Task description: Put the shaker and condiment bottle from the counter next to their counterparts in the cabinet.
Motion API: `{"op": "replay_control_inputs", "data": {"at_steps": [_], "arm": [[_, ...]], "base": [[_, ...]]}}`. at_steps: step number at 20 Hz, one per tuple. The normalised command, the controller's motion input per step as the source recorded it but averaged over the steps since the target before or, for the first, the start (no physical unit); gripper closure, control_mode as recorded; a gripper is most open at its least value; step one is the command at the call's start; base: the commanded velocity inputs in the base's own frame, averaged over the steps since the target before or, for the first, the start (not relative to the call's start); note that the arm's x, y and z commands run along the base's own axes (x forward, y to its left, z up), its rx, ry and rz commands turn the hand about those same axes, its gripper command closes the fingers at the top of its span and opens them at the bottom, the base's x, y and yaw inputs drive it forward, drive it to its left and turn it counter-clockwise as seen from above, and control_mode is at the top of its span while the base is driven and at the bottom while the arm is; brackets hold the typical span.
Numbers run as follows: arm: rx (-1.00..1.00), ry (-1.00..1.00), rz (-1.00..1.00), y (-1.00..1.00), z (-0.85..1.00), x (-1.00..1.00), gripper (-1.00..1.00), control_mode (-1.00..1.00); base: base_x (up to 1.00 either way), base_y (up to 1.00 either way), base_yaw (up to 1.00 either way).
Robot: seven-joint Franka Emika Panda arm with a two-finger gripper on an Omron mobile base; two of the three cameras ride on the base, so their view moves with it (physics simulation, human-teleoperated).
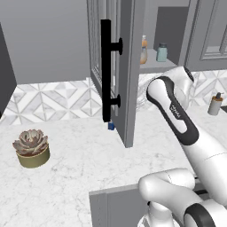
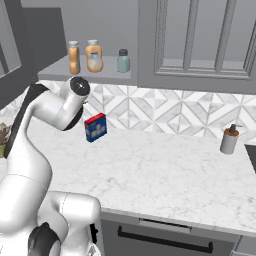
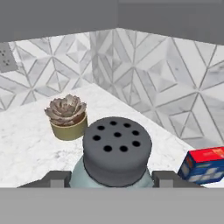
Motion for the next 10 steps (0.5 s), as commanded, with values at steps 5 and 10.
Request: {"op": "replay_control_inputs", "data": {"at_steps": [5, 10], "arm": [[-0.06, 0.00, -0.22, 0.00, 0.54, 0.00, 1.00, -1.00], [-0.12, 0.00, -0.26, 0.00, 0.44, 0.00, 1.00, -1.00]], "base": [[0.00, 0.00, 0.00], [0.00, 0.00, 0.00]]}}
